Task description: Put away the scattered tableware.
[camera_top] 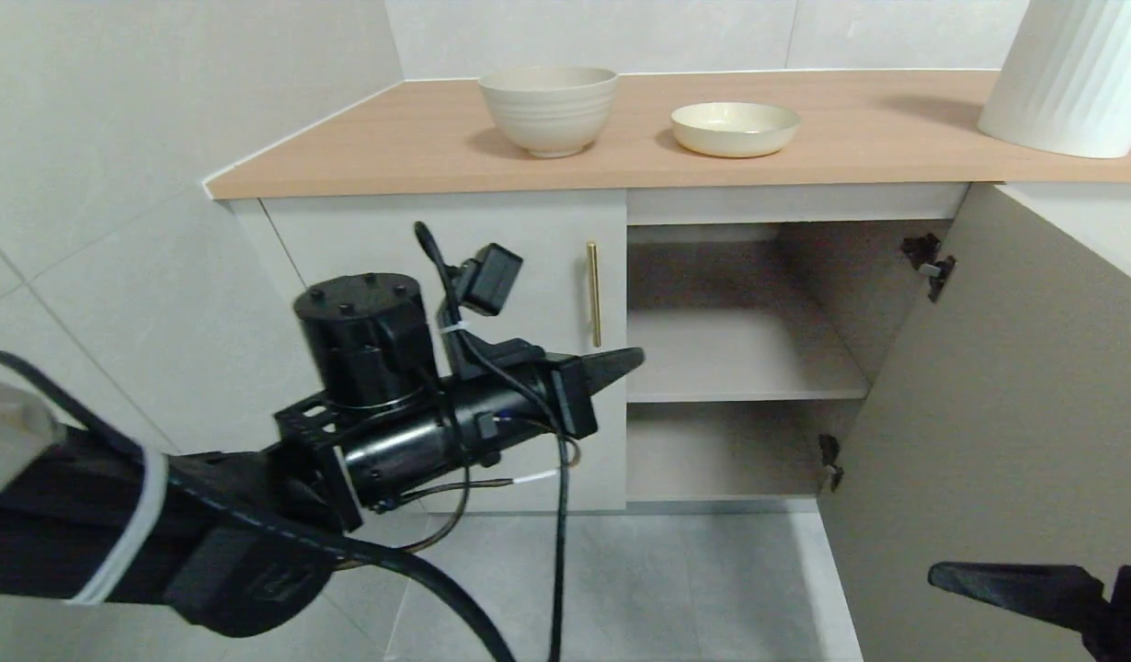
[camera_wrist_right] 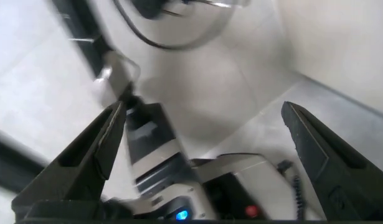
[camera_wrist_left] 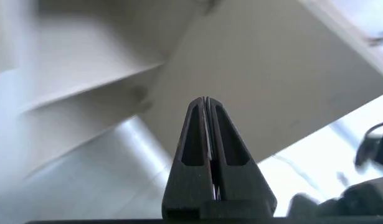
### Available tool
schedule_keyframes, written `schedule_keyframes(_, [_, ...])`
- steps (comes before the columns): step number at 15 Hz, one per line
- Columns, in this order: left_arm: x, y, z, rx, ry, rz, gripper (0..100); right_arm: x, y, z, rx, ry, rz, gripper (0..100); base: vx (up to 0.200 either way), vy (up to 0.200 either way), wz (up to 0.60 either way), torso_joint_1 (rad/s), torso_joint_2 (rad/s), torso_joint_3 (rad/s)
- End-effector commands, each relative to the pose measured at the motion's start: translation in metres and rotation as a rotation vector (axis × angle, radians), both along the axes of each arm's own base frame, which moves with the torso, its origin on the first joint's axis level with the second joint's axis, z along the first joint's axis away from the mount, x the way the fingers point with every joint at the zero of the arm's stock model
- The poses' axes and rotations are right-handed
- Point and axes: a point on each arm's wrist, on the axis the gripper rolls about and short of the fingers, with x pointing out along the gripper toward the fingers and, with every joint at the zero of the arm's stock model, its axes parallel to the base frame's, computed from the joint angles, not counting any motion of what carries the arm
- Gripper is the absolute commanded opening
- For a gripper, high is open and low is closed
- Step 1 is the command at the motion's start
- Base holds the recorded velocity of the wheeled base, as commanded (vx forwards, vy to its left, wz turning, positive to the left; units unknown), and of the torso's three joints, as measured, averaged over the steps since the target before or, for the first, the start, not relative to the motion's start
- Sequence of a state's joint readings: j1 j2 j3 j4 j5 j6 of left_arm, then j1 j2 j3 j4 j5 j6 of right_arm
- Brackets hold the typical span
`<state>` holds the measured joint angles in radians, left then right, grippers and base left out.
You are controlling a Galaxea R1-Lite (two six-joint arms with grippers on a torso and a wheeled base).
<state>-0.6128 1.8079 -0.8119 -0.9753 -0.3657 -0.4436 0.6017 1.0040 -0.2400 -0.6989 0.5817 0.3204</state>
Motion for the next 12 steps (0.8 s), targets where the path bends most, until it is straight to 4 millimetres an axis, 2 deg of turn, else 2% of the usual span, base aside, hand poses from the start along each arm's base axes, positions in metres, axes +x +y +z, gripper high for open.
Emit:
schedule_keyframes(1, [-0.018, 0.061, 0.027, 0.027, -0.017, 0.145, 0, 0.044, 0.029, -0.002, -0.111, 0.009, -0.064, 100, 0.000, 0.000, 0.00, 0.000, 0.00, 0.000])
schedule_keyframes(2, [-0.025, 0.084, 0.034, 0.066, 0.019, 0.209, 0, 0.070, 0.044, -0.008, -0.180, -0.001, -0.155, 100, 0.000, 0.000, 0.00, 0.000, 0.00, 0.000])
schedule_keyframes(3, [-0.032, 0.096, 0.038, 0.085, 0.050, 0.243, 0, 0.083, 0.052, -0.008, -0.196, 0.000, -0.202, 100, 0.000, 0.000, 0.00, 0.000, 0.00, 0.000])
schedule_keyframes(5, [-0.054, 0.118, 0.048, 0.124, 0.068, 0.293, 0, 0.100, 0.061, 0.007, -0.180, -0.027, -0.230, 100, 0.000, 0.000, 0.00, 0.000, 0.00, 0.000])
schedule_keyframes(6, [-0.059, 0.123, 0.051, 0.134, 0.064, 0.305, 0, 0.103, 0.062, 0.011, -0.178, -0.028, -0.236, 100, 0.000, 0.000, 0.00, 0.000, 0.00, 0.000])
schedule_keyframes(7, [-0.080, 0.134, 0.058, 0.165, 0.065, 0.344, 0, 0.121, 0.054, 0.030, -0.199, 0.000, -0.301, 100, 0.000, 0.000, 0.00, 0.000, 0.00, 0.000])
schedule_keyframes(8, [-0.088, 0.139, 0.061, 0.177, 0.075, 0.385, 0, 0.129, 0.051, 0.039, -0.221, 0.024, -0.330, 100, 0.000, 0.000, 0.00, 0.000, 0.00, 0.000])
schedule_keyframes(10, [-0.097, 0.148, 0.065, 0.223, 0.082, 0.490, 0, 0.140, 0.047, 0.049, -0.227, 0.016, -0.436, 100, 0.000, 0.000, 0.00, 0.000, 0.00, 0.000])
schedule_keyframes(12, [-0.097, 0.151, 0.070, 0.276, 0.087, 0.563, 0, 0.138, 0.045, 0.049, -0.253, 0.016, -0.521, 100, 0.000, 0.000, 0.00, 0.000, 0.00, 0.000])
